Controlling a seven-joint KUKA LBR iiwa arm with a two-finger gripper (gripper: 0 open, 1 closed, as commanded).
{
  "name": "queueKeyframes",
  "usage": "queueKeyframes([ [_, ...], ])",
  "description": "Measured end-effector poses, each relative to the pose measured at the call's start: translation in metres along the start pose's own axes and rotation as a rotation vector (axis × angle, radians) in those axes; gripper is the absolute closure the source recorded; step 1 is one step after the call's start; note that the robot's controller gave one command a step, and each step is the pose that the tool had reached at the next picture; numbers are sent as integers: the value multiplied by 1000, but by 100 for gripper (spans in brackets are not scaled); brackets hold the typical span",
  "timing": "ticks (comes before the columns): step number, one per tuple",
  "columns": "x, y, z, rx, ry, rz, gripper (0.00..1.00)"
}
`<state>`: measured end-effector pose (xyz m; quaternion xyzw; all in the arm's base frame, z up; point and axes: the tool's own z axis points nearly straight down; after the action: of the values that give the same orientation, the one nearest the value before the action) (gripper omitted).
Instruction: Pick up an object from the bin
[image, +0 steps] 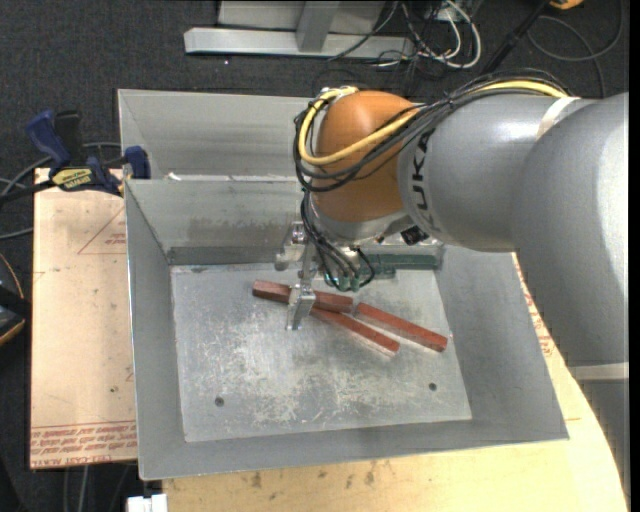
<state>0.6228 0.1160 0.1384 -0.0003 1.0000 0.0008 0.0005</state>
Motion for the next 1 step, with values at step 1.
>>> queueKeyframes([
  [1, -26, -23, 61, -4, -13, 10, 100],
])
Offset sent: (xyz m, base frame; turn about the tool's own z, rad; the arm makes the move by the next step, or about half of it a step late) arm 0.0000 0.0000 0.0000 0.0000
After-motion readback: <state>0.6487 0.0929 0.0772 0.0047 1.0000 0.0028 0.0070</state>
